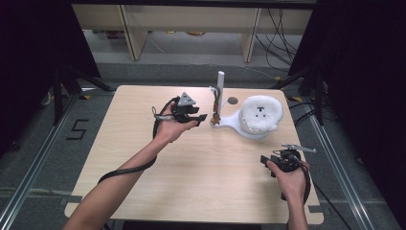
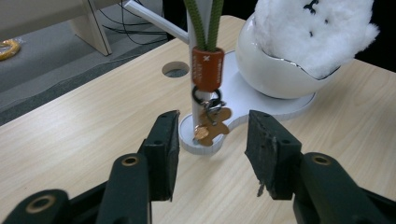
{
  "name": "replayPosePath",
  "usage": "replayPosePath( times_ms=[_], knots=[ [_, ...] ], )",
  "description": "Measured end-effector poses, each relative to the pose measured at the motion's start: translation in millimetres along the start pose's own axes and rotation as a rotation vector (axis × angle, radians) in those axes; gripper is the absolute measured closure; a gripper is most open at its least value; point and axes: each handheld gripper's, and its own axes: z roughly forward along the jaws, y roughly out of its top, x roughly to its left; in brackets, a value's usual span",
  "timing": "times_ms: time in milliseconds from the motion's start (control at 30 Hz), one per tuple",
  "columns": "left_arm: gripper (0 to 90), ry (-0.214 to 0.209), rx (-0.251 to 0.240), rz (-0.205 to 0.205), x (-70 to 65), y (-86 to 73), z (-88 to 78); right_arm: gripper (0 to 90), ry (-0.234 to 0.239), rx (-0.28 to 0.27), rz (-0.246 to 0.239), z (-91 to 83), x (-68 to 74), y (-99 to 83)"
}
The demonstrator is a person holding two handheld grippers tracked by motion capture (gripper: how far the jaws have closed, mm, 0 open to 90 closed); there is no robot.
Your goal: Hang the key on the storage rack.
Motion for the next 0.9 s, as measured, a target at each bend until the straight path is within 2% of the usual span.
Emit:
replayPosePath(
  times_ms=[100,133,167,233,300,600,667,800,833,867,900],
  knots=[
    [51.7,-0.007,0.008,0.010,1.9,-1.6,-5.2,52.8,0.003,0.003,-0.007,0.4,0.0,0.0],
    [51.3,-0.004,0.004,0.010,2.1,-2.4,-7.1,52.8,-0.005,-0.003,-0.043,0.2,-2.3,0.6],
    [50.8,0.005,0.016,0.029,4.0,-3.2,-10.4,52.8,-0.019,-0.008,-0.049,1.8,-2.4,0.2],
    [49.5,0.001,0.014,0.012,3.6,-5.5,-14.4,52.7,-0.018,-0.007,-0.048,2.1,-2.3,0.1],
    [48.7,0.001,0.033,0.027,5.5,-8.3,-20.3,52.7,-0.021,-0.006,-0.046,2.6,-2.2,0.0],
    [46.3,0.010,0.042,0.018,12.3,-23.2,-45.9,52.7,-0.022,-0.001,-0.048,2.2,-1.4,0.0],
    [46.0,0.007,0.026,0.000,12.7,-27.8,-51.1,52.6,-0.029,-0.002,-0.043,2.9,-1.3,-0.1],
    [45.5,0.014,0.040,0.008,16.2,-39.3,-64.4,52.6,-0.010,0.002,-0.043,0.7,-1.5,0.5],
    [45.3,0.016,0.036,-0.007,16.0,-42.1,-66.9,52.6,-0.010,0.002,-0.042,0.8,-1.6,0.5],
    [45.2,0.019,0.044,0.004,17.1,-44.6,-70.3,52.6,-0.018,0.002,-0.044,0.4,-1.5,0.5],
    [45.2,0.017,0.035,-0.008,17.0,-47.0,-72.4,52.6,-0.016,0.002,-0.043,0.8,-1.4,0.4]
  ],
)
